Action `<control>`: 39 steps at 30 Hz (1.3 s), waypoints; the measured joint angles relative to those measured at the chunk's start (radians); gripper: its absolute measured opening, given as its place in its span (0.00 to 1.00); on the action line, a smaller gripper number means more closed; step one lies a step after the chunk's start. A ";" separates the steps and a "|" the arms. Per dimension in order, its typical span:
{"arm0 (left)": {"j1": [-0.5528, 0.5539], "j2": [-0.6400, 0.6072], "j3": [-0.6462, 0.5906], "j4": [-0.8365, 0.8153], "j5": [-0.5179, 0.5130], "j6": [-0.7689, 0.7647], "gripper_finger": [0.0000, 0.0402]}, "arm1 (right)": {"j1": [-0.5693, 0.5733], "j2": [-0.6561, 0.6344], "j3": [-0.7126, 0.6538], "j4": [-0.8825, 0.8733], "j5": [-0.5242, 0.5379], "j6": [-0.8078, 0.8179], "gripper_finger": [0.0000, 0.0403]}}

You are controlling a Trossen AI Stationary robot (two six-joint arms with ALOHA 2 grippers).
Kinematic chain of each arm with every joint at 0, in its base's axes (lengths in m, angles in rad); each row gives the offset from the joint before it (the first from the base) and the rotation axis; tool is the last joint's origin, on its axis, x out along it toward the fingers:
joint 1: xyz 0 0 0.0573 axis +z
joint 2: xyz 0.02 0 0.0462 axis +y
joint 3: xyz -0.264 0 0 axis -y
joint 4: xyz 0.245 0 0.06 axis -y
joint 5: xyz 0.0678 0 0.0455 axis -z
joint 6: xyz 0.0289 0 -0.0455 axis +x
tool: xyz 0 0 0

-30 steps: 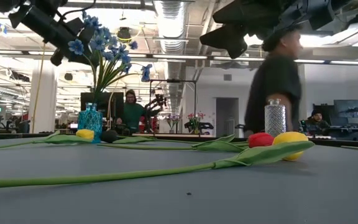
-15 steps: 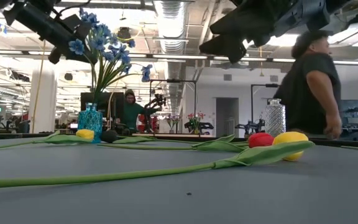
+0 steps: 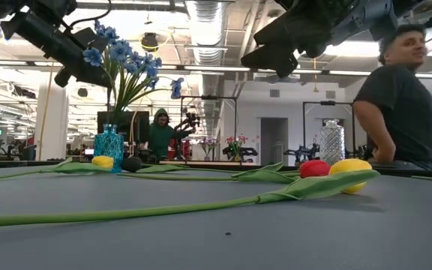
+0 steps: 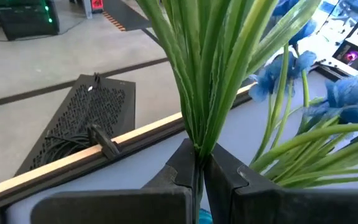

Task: Sort flowers into vase by color
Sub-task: Put the blue flowers into the blue vase, then put the left black tulip into the blue vase

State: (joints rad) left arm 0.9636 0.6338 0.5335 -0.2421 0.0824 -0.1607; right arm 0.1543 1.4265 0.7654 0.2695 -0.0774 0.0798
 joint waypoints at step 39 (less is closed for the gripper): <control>-0.034 0.001 -0.161 0.000 0.112 0.008 0.35 | 0.000 0.000 0.000 -0.035 -0.001 0.026 0.70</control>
State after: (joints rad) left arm 0.9295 0.6344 0.3730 -0.2421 0.1940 -0.1525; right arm 0.1543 1.4265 0.7652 0.2341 -0.0780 0.1062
